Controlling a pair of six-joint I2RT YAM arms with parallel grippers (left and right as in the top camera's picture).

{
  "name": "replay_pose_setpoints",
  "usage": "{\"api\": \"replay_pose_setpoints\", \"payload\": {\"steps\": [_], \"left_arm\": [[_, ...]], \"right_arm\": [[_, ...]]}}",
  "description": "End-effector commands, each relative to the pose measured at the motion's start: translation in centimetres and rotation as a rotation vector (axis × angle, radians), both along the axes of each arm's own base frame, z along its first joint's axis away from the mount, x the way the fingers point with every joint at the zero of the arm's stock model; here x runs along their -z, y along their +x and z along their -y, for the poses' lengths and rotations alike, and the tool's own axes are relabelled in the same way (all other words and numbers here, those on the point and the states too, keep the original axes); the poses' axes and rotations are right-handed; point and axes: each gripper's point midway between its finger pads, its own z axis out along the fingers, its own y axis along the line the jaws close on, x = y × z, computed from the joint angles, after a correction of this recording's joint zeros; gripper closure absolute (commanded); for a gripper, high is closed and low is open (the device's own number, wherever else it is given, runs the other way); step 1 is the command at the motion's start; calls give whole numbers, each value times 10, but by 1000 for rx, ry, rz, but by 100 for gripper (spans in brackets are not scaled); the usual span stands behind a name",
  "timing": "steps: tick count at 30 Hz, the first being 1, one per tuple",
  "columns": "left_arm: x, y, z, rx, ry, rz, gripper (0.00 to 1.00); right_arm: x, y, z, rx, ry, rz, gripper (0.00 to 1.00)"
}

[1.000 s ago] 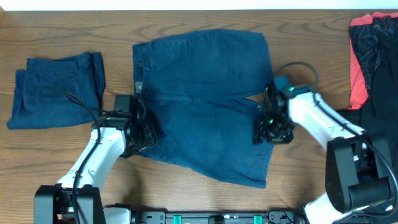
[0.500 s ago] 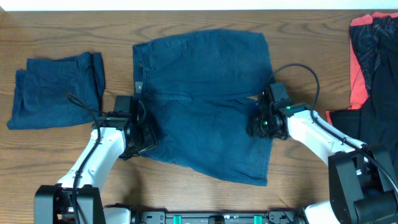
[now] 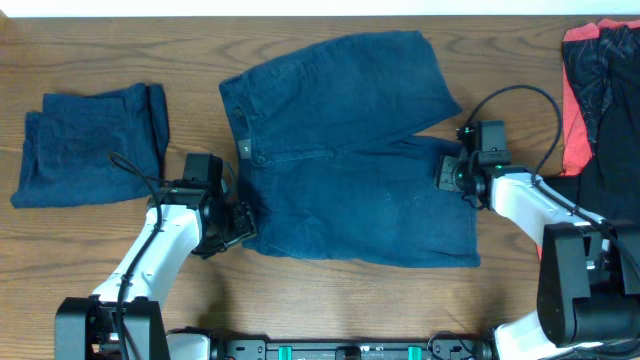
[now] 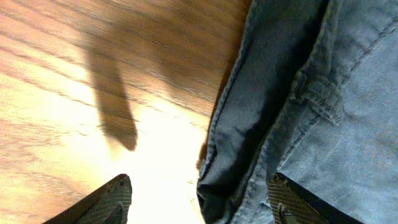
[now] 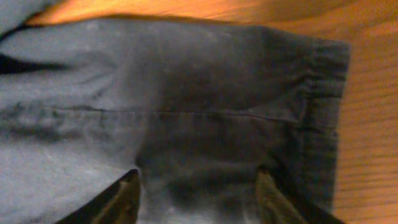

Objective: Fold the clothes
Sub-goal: 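Stretch the shorts flat, moving the right gripper down toward the front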

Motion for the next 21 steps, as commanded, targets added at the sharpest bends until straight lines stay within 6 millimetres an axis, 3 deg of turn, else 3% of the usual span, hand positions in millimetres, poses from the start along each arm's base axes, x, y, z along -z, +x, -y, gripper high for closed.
{"api": "replay_pose_setpoints", "payload": {"steps": [1,7,10,13,15,18,21], "left_arm": [[-9,4,14,-2,-87,12,26],[-19,-15,44,8,-278,-74,28],[-22,-30,48,-5,-308,-142,28],[-22,-33,48,-20,-305,-160,28],[-21,-30,47,-22,-299,-146,30],[-16,-20,38,-101,-239,-125,41],[-10,-14,30,-165,-196,-106,43]], "right_arm": [[10,-9,1,-74,-11,-50,29],[-42,2,-1,-78,-9,-4,24],[-80,3,-1,-78,-8,39,23],[-102,-3,-1,-77,-7,60,24],[-108,-12,0,-77,-7,54,25],[-110,-32,1,-73,-7,-4,30],[-107,-56,3,-30,7,-88,31]]}}
